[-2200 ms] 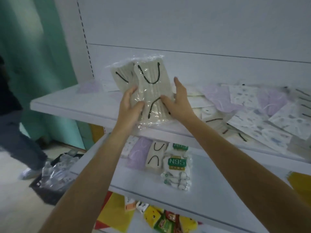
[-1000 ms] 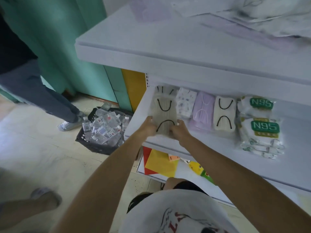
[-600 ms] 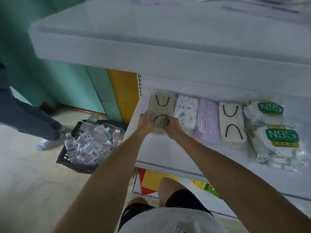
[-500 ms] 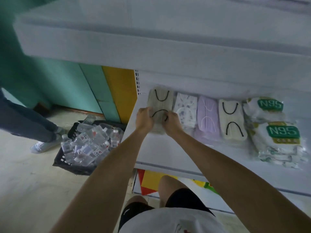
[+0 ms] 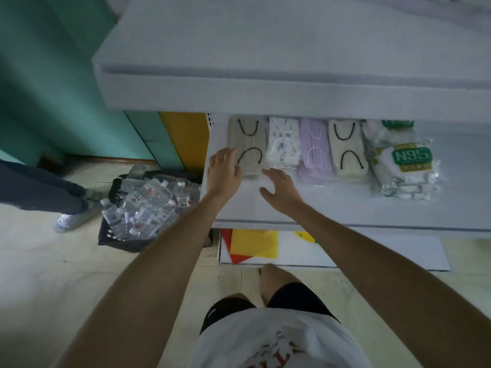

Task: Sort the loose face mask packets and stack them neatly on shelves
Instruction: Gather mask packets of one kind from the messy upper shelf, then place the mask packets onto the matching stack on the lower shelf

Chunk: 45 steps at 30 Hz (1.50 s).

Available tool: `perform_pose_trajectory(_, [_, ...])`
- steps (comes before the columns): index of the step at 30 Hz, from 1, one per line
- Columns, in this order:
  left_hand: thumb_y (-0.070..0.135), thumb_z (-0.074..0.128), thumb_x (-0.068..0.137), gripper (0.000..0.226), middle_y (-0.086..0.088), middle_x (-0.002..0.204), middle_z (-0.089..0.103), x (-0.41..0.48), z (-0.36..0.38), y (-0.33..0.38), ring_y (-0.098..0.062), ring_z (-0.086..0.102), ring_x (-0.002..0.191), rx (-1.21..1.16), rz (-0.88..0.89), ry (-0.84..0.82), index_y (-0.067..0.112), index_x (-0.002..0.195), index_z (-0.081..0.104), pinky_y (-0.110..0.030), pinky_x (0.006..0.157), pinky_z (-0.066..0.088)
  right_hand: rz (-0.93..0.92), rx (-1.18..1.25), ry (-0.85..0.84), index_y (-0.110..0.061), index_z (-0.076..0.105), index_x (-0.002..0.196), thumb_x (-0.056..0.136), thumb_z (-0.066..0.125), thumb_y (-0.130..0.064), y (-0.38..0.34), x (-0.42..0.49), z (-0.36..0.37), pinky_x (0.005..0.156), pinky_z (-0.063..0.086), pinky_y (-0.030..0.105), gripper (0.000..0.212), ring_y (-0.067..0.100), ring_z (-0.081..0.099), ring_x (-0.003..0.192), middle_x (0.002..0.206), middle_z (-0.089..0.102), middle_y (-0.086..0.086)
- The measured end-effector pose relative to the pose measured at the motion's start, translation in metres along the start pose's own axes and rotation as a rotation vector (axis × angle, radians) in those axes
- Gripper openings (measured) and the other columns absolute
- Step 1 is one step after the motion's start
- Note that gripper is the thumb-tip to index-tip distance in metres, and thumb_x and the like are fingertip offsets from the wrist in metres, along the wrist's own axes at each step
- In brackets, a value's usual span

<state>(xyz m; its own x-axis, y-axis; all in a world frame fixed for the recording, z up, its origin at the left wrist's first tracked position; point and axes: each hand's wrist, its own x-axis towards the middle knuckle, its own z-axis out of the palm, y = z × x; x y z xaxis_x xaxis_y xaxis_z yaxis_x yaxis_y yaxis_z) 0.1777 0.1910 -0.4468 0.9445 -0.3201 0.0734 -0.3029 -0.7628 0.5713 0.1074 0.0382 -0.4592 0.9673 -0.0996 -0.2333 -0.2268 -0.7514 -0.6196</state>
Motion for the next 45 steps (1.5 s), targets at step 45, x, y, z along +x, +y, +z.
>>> perform_pose_trajectory(45, [0.019, 0.046, 0.096, 0.033, -0.002, 0.123, 0.059, -0.002, -0.007, 0.555, -0.015, 0.055, 0.103, 0.036, 0.715, -0.137, 0.016, 0.128, 0.054, -0.028, 0.087, 0.043, 0.466, -0.308, 0.700, -0.014, 0.036, 0.138, 0.093, 0.042, -0.042, 0.200, -0.239, -0.497, 0.108, 0.021, 0.042, 0.054, 0.034, 0.027, 0.133, 0.144, 0.034, 0.012])
